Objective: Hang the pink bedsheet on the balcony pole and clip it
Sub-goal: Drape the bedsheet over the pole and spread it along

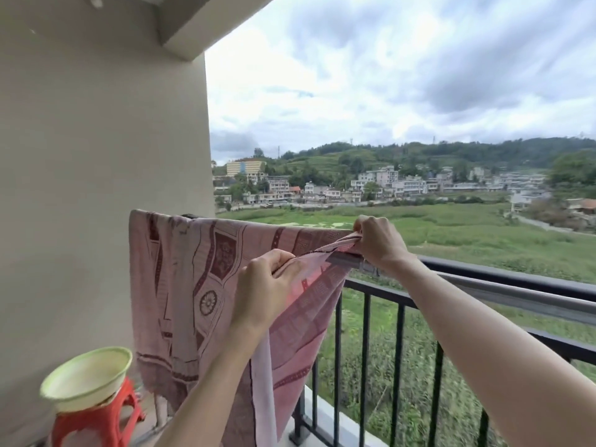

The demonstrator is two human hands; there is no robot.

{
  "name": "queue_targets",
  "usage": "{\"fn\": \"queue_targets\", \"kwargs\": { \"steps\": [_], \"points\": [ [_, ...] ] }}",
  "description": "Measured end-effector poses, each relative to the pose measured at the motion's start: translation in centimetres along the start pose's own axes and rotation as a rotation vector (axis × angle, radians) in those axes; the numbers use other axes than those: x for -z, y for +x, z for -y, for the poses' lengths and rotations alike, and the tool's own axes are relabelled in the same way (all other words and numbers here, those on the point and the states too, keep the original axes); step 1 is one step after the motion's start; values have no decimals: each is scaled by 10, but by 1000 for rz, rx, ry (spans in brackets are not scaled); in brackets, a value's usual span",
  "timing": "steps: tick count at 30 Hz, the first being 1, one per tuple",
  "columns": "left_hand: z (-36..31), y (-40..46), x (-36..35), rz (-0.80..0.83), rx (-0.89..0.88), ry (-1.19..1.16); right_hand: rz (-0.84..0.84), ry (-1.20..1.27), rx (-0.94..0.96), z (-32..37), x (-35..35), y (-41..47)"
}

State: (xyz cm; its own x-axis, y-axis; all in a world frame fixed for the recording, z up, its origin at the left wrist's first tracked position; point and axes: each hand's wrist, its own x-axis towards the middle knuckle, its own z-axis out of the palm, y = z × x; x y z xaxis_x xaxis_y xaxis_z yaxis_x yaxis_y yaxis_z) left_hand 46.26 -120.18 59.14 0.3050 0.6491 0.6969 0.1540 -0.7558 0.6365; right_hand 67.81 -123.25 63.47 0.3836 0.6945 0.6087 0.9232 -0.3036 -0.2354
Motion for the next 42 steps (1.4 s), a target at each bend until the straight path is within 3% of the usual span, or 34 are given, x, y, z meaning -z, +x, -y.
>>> {"fn": "queue_targets", "kwargs": {
  "steps": [5, 9, 14, 19, 24, 35, 42],
  "points": [
    [-65, -34, 4, -89, -68, 32, 22, 47, 119, -17, 41, -41],
    [-118, -53, -9, -121, -106, 47, -110, 43, 40, -39, 82, -68],
    [-182, -95, -69, -75, -92, 58, -105, -11, -106, -102, 144, -96],
    [-244, -138, -128, -63, -29, 15, -91, 395, -396, -171, 177, -124],
    [-293, -164, -145, -112, -42, -31, -19, 666, -377, -202, 224, -155],
    [-357, -260, -171, -30, -19, -52, 97, 184, -164, -246, 289, -273],
    [-412, -296, -197, 105, -76, -27, -116, 46, -129, -289, 338, -315]
  ]
}}
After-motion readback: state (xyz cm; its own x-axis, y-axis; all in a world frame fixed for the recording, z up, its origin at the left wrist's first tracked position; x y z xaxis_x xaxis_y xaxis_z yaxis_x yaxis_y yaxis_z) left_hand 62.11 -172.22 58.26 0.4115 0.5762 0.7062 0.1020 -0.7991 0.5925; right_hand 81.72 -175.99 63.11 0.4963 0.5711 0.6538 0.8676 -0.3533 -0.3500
